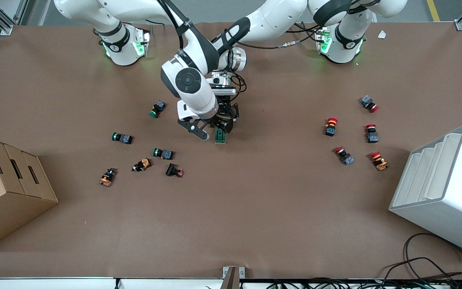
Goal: Close load switch with both arms
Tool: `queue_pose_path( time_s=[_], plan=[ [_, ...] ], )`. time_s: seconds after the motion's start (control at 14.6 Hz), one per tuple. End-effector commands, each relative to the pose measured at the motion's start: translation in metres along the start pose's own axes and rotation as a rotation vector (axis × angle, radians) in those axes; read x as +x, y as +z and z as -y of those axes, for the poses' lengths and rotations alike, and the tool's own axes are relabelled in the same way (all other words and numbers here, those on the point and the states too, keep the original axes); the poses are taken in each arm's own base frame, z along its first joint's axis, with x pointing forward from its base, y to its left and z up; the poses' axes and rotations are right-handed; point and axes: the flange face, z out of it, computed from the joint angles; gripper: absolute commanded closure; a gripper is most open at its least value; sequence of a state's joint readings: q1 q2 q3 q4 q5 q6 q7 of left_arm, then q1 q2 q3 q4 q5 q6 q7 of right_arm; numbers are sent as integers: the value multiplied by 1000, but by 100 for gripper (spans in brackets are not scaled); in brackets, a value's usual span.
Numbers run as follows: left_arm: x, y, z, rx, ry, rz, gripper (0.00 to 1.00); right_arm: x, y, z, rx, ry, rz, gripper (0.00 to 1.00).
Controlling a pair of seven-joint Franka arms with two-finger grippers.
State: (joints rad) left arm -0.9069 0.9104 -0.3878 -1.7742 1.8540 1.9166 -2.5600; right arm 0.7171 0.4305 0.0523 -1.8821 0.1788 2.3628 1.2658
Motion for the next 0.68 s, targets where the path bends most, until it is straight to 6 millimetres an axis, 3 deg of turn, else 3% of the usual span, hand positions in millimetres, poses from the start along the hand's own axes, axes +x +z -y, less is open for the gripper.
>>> queue_pose_path(
  time_s=[0.0,0.41,0.61],
  plan=[
    [-27,5,2,-1,6,-3,1,-11,9,-6,12,13,1,0],
    [-31,3,5,0,18,-4,1,-18,48,-6,13,27,-7,0],
    [-35,5,6,5,22,-7,1,-23,57,-6,12,38,-8,0]
  ],
)
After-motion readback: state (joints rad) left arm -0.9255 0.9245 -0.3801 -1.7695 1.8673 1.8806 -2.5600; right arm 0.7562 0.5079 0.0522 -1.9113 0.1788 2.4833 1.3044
